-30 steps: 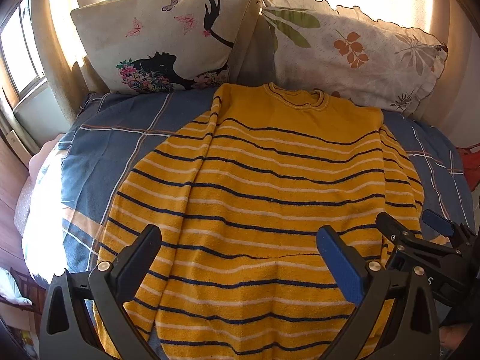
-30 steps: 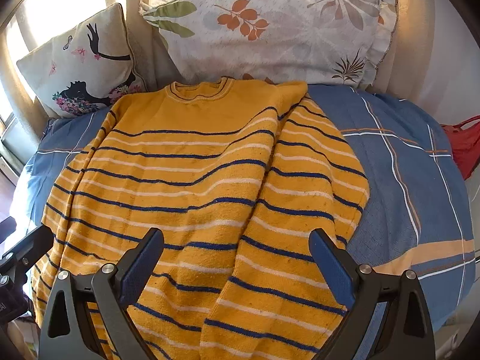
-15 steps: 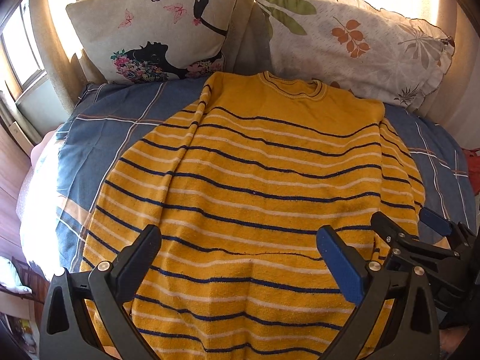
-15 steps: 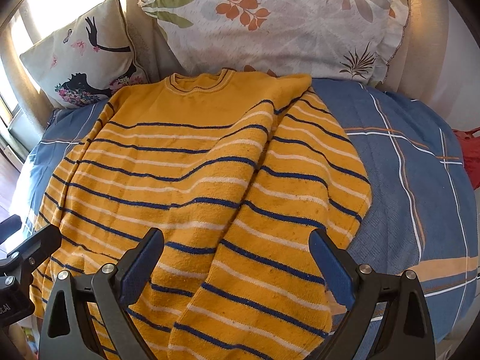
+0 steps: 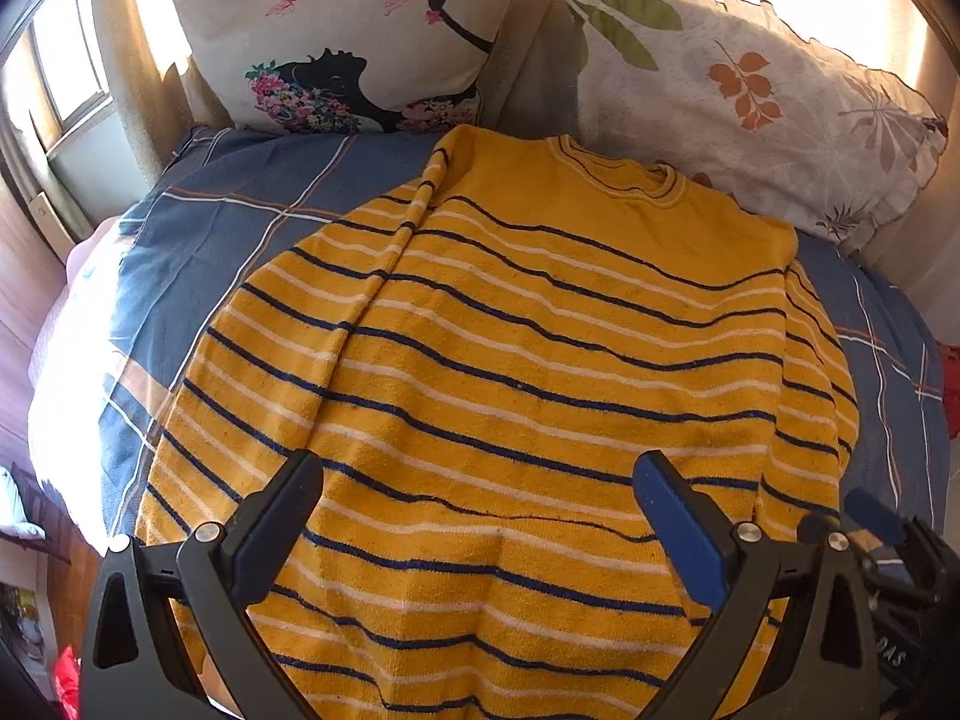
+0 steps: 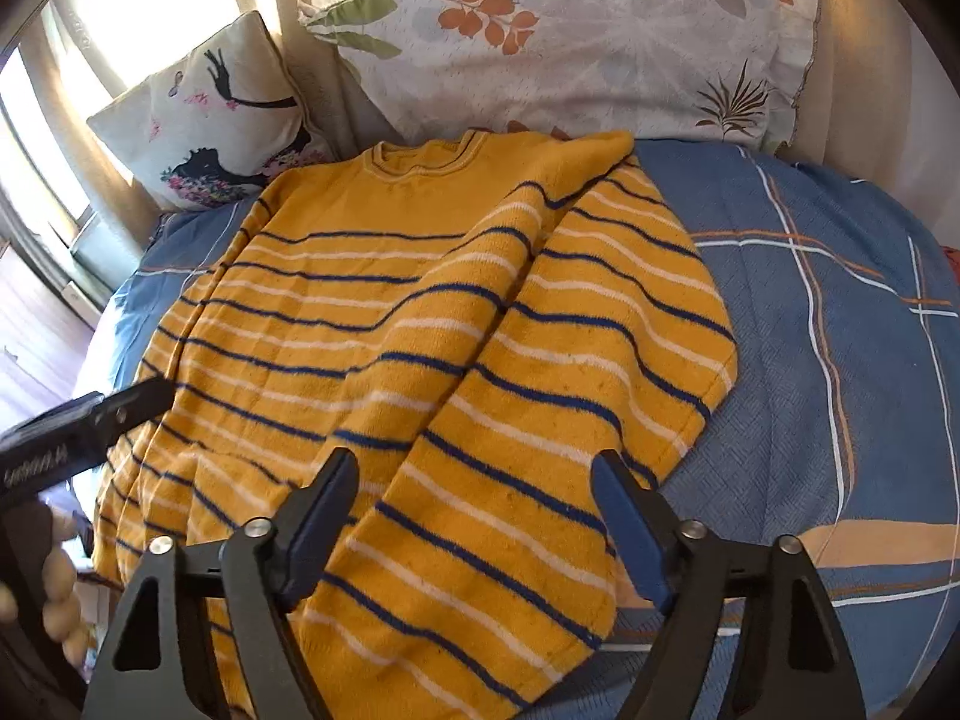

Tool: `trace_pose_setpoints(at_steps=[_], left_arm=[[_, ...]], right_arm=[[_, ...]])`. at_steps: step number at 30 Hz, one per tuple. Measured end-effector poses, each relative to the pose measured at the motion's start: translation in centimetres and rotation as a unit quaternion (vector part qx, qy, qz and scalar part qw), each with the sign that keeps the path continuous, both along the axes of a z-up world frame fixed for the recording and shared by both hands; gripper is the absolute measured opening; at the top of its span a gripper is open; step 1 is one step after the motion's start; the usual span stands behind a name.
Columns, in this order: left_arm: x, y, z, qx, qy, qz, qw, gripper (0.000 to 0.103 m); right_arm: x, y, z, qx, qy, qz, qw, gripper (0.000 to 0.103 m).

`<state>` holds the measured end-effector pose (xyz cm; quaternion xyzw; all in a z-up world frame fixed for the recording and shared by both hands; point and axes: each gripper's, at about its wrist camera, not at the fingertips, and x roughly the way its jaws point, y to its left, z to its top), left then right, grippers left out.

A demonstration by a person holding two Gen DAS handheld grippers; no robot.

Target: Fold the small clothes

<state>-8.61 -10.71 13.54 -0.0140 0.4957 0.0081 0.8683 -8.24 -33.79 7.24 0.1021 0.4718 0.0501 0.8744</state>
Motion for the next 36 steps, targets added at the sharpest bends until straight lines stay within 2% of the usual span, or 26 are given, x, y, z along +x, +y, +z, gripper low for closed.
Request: trace_pose_setpoints(at_steps=[6,11,13,14,17,18,21,23,25,26,28,31,32,33,34,36], left_arm=[[0.4,0.7,-1.6,-0.013,0.024,0.025,0.9993,0.103],[0.1,-0.1,-2.7,-0.007,0.034,0.017,0.9993,0.103],[0.0,-0.3,-3.1,-0.006,0.037,0.013,0.9992,0.103],[0.0,-0.4,-3.3,-0.007,0.039,0.012,0.9992,0.103],[0.1,-0.3,-3.7,-0.015,0.043,0.013,0.9989,0.103],[0.1,-0.2,-3.8,-0.017,0.044,0.015,0.9988,0.103],[0.3,0.1,-3.8,-0.021,0.040,0.020,0.9988,0.103],[0.4,0.3,-3.8,-0.022,0.037,0.023,0.9988,0.103],[0.5,0.6,-4.0,-0.022,0.037,0.029,0.9987,0.103],[0.6,0.8,-4.1,-0.022,0.038,0.031,0.9985,0.103],[0.6,1.2,-4.3,-0.020,0.040,0.037,0.9983,0.103],[0.6,1.8,-4.5,-0.017,0.040,0.045,0.9980,0.103],[0.6,1.9,-4.5,-0.014,0.039,0.048,0.9980,0.103],[0.5,2.2,-4.4,-0.011,0.038,0.051,0.9979,0.103],[0.5,2.4,-4.4,-0.008,0.037,0.053,0.9979,0.103],[0.5,3.2,-4.4,-0.006,0.035,0.058,0.9977,0.103]], right_arm=[[-1.7,2.0,-1.4,0.040,0.020,0.086,0.995,0.075],[-1.7,4.9,-3.1,0.015,0.043,0.139,0.989,0.074],[-1.5,5.3,-4.0,-0.006,0.056,0.136,0.989,0.052],[-1.4,5.3,-4.2,-0.018,0.059,0.132,0.989,0.033],[-1.9,3.6,-3.7,0.025,0.062,0.120,0.991,0.012],[-2.1,2.8,-3.3,0.031,0.061,0.112,0.991,0.011],[-3.4,-1.2,-1.7,0.042,0.049,0.061,0.996,0.010],[-4.7,-5.6,-0.6,0.040,0.040,0.002,0.998,0.010],[-5.6,-9.9,0.0,-0.007,0.041,-0.068,0.997,0.010],[-5.9,-12.2,0.0,-0.038,0.047,-0.108,0.992,0.010],[-6.3,-16.5,-0.3,-0.107,0.060,-0.184,0.975,0.010],[-6.5,-21.3,-1.5,-0.213,0.095,-0.278,0.932,0.013],[-6.6,-22.3,-1.8,-0.216,0.105,-0.301,0.923,0.014],[-6.9,-22.9,-1.7,-0.200,0.104,-0.317,0.921,0.014],[-7.2,-23.1,-1.4,-0.173,0.092,-0.328,0.924,0.016],[-7.5,-22.4,-0.6,-0.138,0.065,-0.332,0.931,0.042]])
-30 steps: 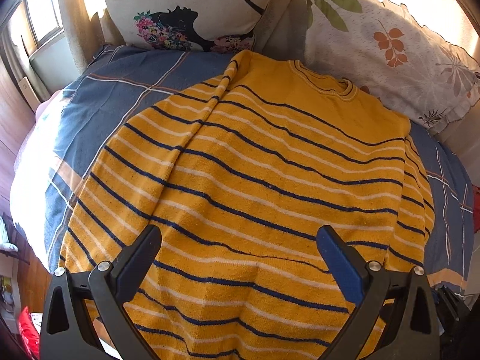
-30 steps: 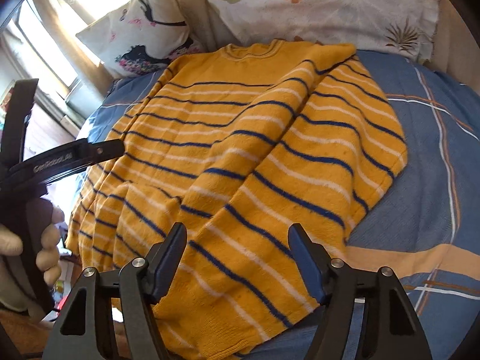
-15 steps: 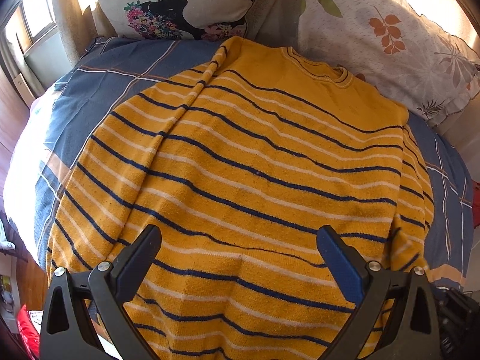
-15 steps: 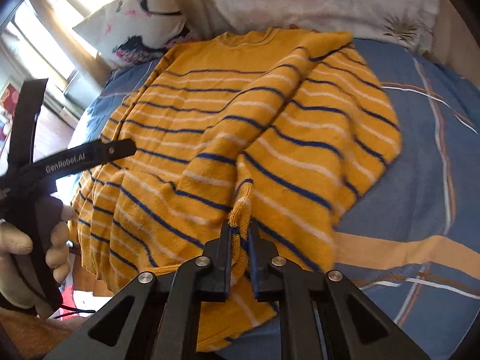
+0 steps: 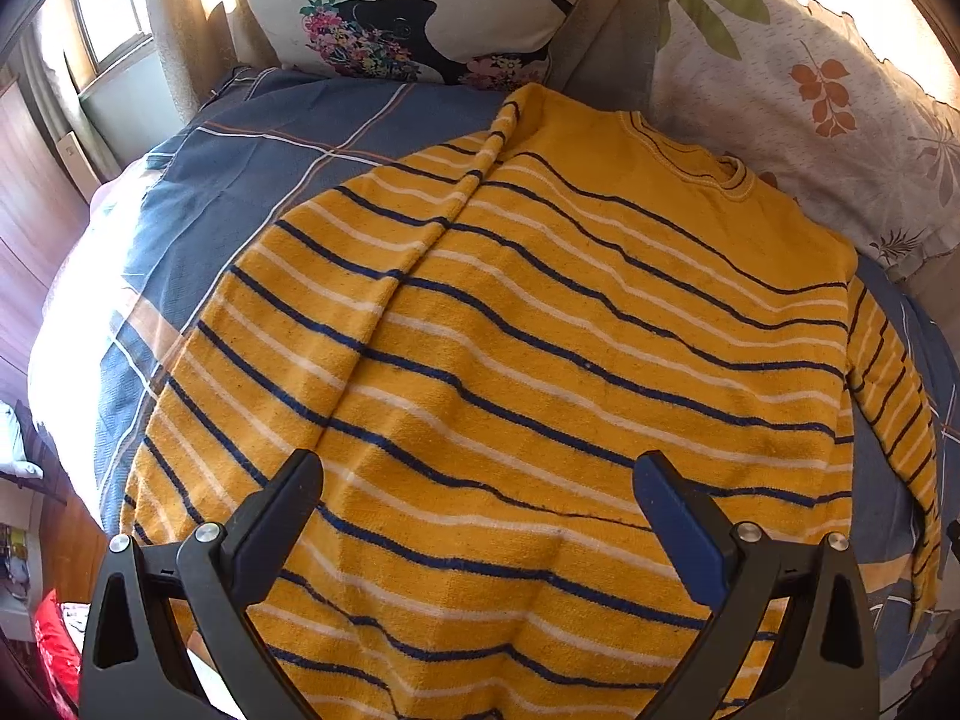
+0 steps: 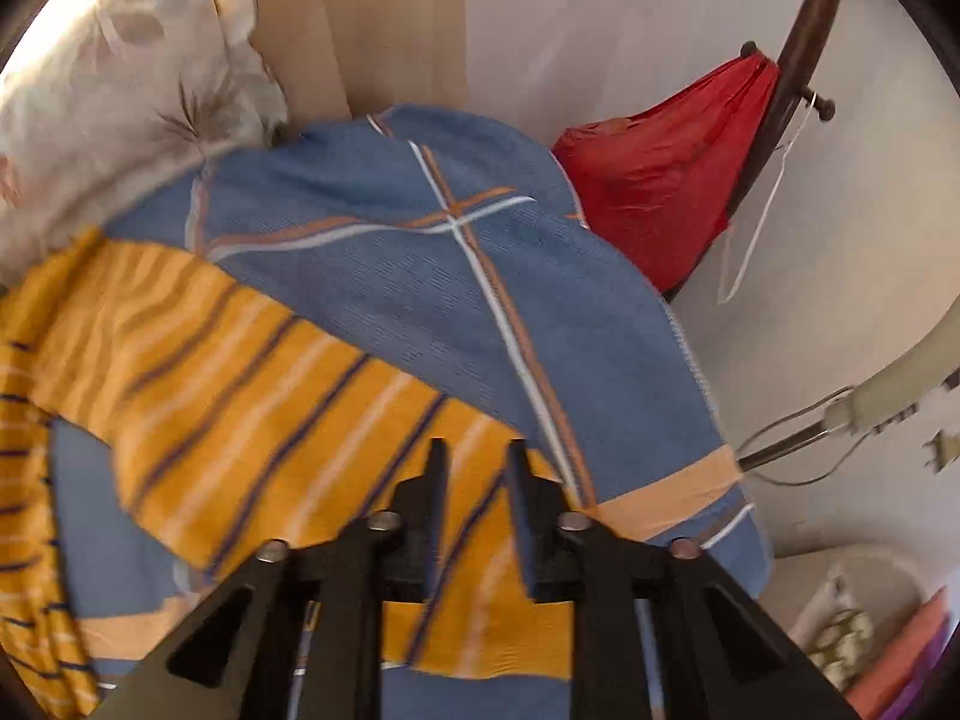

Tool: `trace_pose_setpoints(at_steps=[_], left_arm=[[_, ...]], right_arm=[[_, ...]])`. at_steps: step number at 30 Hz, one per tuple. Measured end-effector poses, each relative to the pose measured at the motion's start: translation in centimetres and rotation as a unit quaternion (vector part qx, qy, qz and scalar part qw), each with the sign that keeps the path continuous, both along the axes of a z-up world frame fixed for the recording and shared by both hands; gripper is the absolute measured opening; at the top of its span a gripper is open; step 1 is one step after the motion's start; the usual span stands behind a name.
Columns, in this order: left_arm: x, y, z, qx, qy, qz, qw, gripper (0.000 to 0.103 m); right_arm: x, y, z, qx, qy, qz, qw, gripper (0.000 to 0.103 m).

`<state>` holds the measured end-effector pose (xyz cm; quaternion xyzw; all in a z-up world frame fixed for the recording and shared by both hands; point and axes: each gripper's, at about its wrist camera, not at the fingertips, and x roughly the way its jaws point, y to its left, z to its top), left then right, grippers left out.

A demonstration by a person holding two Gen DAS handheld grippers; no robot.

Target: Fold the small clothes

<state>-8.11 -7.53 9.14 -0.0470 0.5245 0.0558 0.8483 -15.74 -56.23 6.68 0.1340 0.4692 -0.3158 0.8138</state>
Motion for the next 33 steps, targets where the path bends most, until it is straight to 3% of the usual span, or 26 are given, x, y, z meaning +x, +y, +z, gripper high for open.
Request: trace_pose_setpoints(at_steps=[4,6,9,11,14,16,18,22,26,28,30,32,33], left_arm=[[-0.2,3.6,0.7,0.026,-0.018,0.027,0.9991,0.103],[-0.4,6.2,0.9,0.049,-0.028,0.039,0.9976,0.103],[-0.3,10.3,0.3,0.072,-0.022,0.052,0.9958,0.103],[-0.5,12.6,-0.2,0.050,-0.012,0.049,0.9975,0.103],[-1.5,14.0,-1.1,0.008,0.001,0.009,0.9999,0.101],[-2.3,14.5,-1.7,-0.017,0.014,-0.032,0.9992,0.090],[-3.3,15.0,-2.1,-0.038,0.026,-0.061,0.9971,0.077],[-5.0,15.2,-3.0,-0.090,0.056,-0.120,0.9872,0.068],[-6.3,14.4,-3.5,-0.073,0.070,-0.179,0.9786,0.068],[-6.2,14.2,-4.2,-0.058,0.081,-0.199,0.9750,0.054],[-5.5,14.8,-4.6,-0.049,0.087,-0.204,0.9738,0.026],[-4.5,15.7,-4.6,-0.049,0.091,-0.197,0.9750,0.007],[-3.8,16.6,-4.6,-0.067,0.096,-0.186,0.9756,0.007]], right_arm=[[1.5,3.1,1.4,0.022,-0.058,0.049,0.997,0.050],[3.2,4.9,2.0,0.042,-0.082,0.082,0.992,0.061],[6.1,9.2,2.0,0.059,-0.077,0.139,0.985,0.071],[8.1,11.9,1.0,0.079,-0.054,0.190,0.977,0.071],[9.4,16.3,0.6,0.077,-0.033,0.227,0.970,0.071],[9.9,18.4,0.4,0.092,-0.024,0.232,0.968,0.071],[10.5,20.0,0.2,0.115,-0.024,0.241,0.964,0.071],[11.2,23.1,-0.2,0.100,-0.012,0.251,0.963,0.071],[11.5,24.6,-0.8,0.110,-0.006,0.248,0.962,0.071],[11.9,25.5,-1.3,0.107,-0.001,0.246,0.963,0.071],[12.4,26.2,-1.4,0.108,0.001,0.242,0.964,0.071],[12.8,26.8,-1.5,0.107,0.002,0.239,0.965,0.071],[12.9,27.1,-1.5,0.106,0.002,0.238,0.965,0.071]])
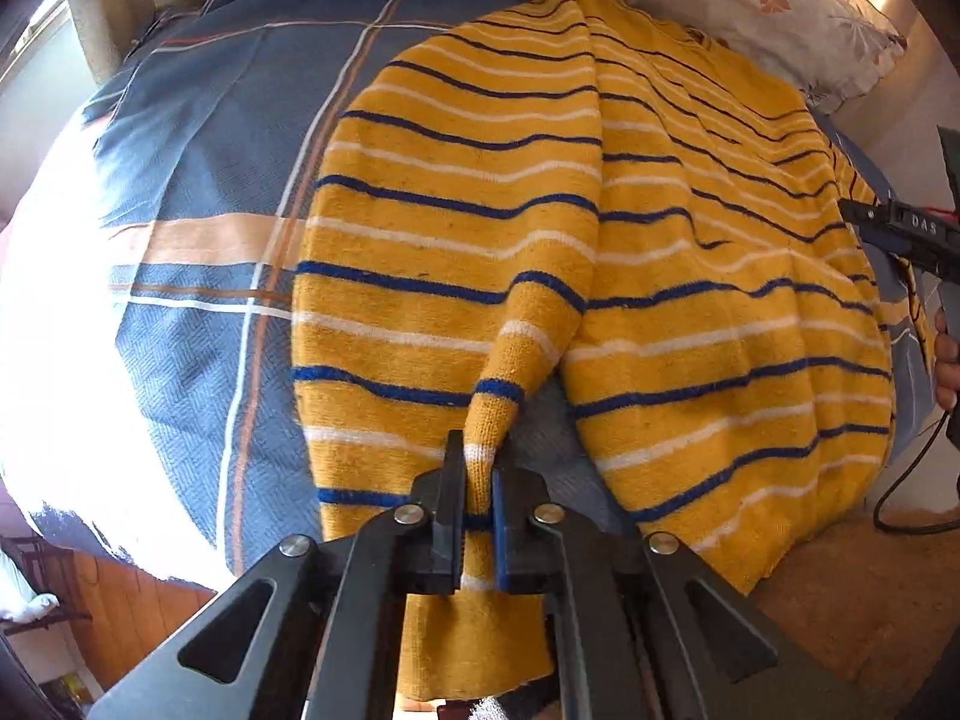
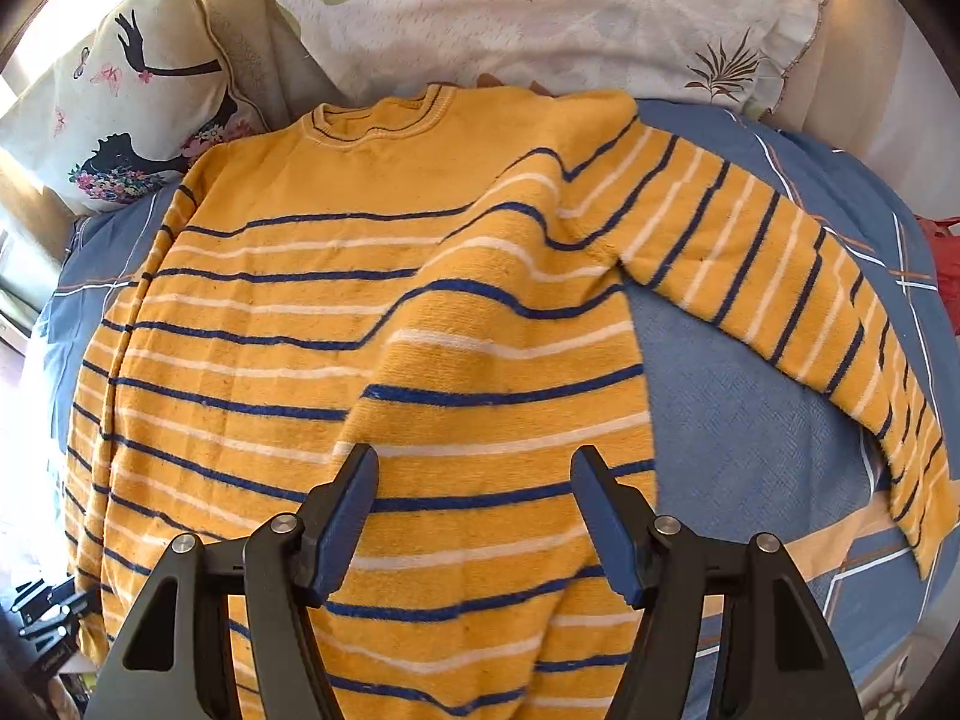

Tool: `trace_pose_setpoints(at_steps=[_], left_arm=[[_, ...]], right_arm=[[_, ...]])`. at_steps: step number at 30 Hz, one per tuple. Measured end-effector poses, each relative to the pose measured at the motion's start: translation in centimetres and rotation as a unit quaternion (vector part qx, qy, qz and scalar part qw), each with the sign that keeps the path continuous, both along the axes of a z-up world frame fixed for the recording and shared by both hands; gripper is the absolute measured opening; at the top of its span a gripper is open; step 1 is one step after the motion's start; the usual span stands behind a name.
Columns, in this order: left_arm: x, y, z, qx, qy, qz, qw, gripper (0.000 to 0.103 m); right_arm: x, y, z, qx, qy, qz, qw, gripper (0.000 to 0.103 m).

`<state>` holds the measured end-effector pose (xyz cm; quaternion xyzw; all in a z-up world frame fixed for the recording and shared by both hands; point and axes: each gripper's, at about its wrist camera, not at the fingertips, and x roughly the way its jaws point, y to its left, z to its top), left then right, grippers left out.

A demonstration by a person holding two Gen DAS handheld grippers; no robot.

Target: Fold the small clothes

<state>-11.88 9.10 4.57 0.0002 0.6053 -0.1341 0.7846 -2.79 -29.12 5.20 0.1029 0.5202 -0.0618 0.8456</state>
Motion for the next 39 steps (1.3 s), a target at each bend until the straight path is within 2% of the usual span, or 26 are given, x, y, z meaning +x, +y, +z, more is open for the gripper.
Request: trace_pose_setpoints(at_steps=[2,5,7,9,11,13,15,18,21,24,27,31,35,37,39], left_arm=[[1.3,2.2,0.5,-0.022,-0.003,0.035,0.9991,0.007],[4.1,6.3,1.9,-0.017,-0.032,0.102,0.9942,0.007],[6.7,9.7,2.9,0.005,-0.056,0.150,0.9872,0.007],[9.8,12.9,4.2,0.047,-0.090,0.197,0.9752,0.007],[12.8,16.8,5.1,0.077,-0.112,0.257,0.9568,0.008],[15.5,19.6,5.5,0.082,-0.119,0.302,0.9424,0.014],[17.1,20.4,5.8,0.073,-0.122,0.317,0.9376,0.016],[16.9,19.3,6.3,0.061,-0.144,0.293,0.9432,0.018],[14.9,16.9,5.4,0.035,-0.137,0.245,0.9590,0.020],[12.2,13.8,3.8,-0.014,-0.101,0.203,0.9740,0.020],[9.2,9.9,2.0,-0.068,-0.058,0.164,0.9824,0.020],[5.1,4.9,0.4,-0.123,-0.019,0.125,0.9843,0.024],[1.3,0.7,-1.0,-0.177,0.021,0.099,0.9790,0.032],[-0.4,-1.5,-1.5,-0.185,0.031,0.081,0.9788,0.033],[-2.0,-3.6,-2.0,-0.185,0.032,0.066,0.9801,0.045]], right_arm=[[0.1,0.5,0.2,-0.003,-0.003,0.001,1.000,0.071],[0.0,1.0,1.2,-0.011,-0.019,-0.001,1.000,0.071],[-0.1,1.2,1.7,-0.023,-0.026,-0.006,0.999,0.071],[-0.1,1.1,2.0,-0.031,-0.027,-0.013,0.999,0.071],[-0.2,1.0,2.0,-0.035,-0.024,-0.023,0.999,0.071],[-0.4,0.7,1.9,-0.039,-0.019,-0.036,0.998,0.071],[-0.9,0.4,1.9,-0.042,-0.014,-0.050,0.998,0.071],[-2.0,-0.3,1.9,-0.056,-0.008,-0.073,0.996,0.071],[-3.8,-1.7,1.9,-0.071,0.005,-0.101,0.992,0.071],[-5.9,-3.5,1.4,-0.084,0.027,-0.129,0.988,0.071],[-8.1,-5.3,0.5,-0.077,0.044,-0.148,0.985,0.072],[-10.2,-7.0,-0.8,-0.015,0.047,-0.136,0.989,0.072],[-11.3,-6.8,-1.9,0.051,0.047,-0.085,0.994,0.072],[-12.0,-6.5,-2.7,0.062,0.053,-0.059,0.995,0.072],[-12.8,-6.0,-2.7,0.064,0.042,-0.045,0.996,0.074]])
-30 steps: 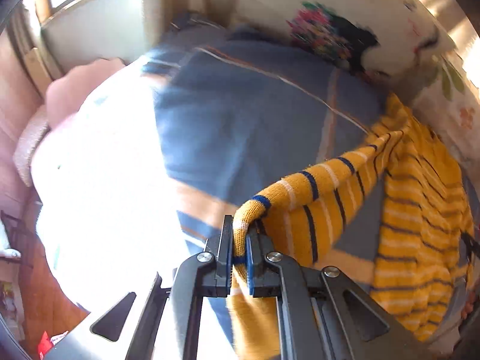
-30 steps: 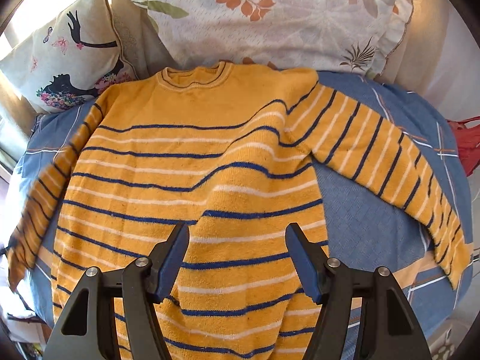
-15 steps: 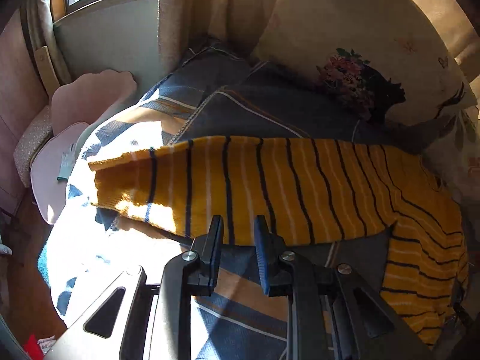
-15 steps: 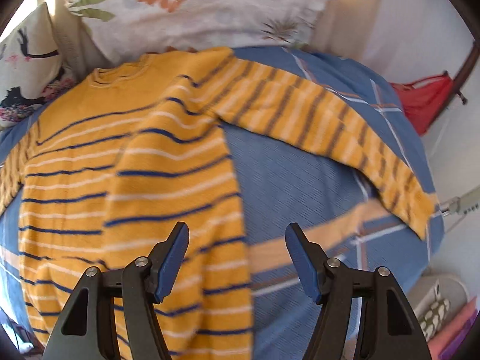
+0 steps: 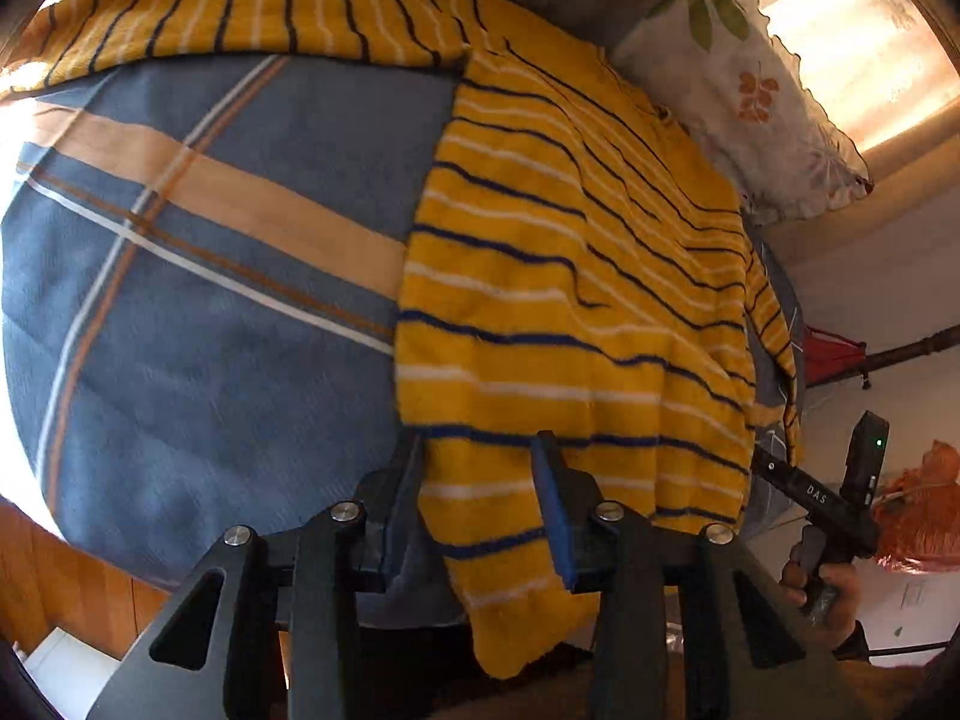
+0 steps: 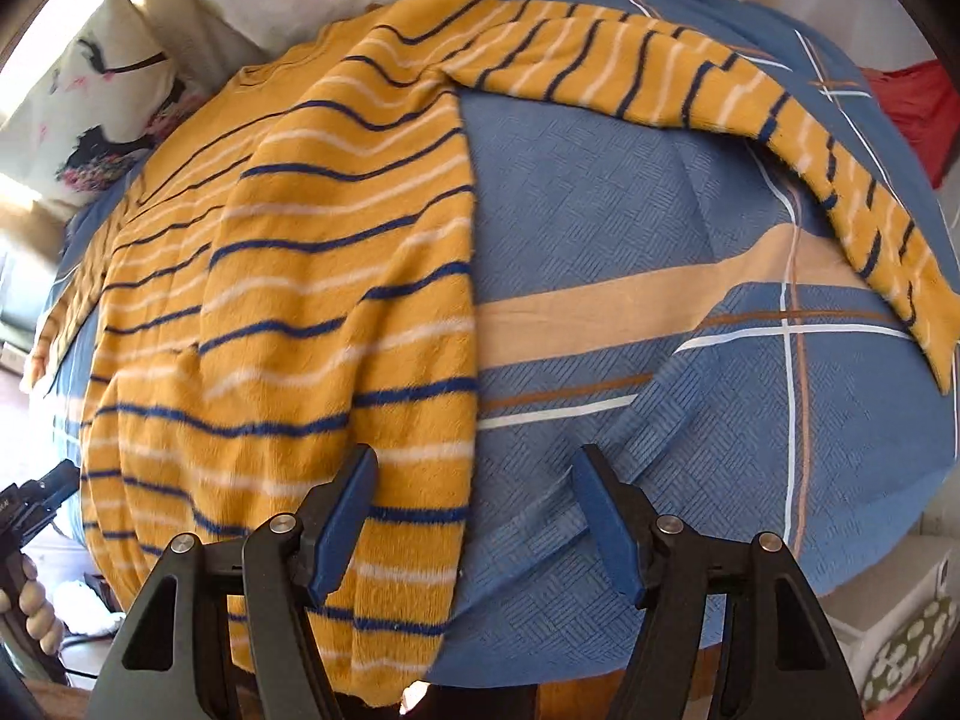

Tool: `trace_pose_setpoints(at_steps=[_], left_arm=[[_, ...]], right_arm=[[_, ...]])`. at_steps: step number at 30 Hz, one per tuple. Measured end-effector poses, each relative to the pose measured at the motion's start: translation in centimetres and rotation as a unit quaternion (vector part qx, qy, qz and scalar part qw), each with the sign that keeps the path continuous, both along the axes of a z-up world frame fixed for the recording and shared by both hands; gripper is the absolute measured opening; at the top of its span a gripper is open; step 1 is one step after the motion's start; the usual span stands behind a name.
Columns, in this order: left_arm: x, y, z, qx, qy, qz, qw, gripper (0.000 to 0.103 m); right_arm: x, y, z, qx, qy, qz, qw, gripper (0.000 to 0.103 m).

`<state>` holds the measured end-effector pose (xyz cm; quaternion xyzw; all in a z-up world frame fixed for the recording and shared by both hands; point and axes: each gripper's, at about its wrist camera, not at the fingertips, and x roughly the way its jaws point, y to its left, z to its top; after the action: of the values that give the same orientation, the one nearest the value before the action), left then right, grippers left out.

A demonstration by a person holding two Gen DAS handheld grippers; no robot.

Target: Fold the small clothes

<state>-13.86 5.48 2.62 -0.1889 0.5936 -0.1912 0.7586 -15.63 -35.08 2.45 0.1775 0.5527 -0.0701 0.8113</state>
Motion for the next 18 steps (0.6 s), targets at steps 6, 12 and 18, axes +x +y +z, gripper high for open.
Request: trace_pose_setpoints(at_steps=[6,12,18], left_arm=[[-1.4,-3.1,0.5,0.075,-0.029,-0.002,0.9967,0.014],[-1.7,-1.6,2.7,0.117,-0.021,0.024,0.9926,0.008],[-2.8,-1.2,2.0,0.154,0.013,0.044,0.9870,0.006]], right_arm=[[-1.7,1.0,0.1,0.066,-0.036,0.045,0.996,0.041],[-3.4,0.6,1.1,0.110,-0.038,0.072,0.991,0.006],[-6.9,-2.7,0.6,0.118,-0.011,0.050,0.992,0.004]])
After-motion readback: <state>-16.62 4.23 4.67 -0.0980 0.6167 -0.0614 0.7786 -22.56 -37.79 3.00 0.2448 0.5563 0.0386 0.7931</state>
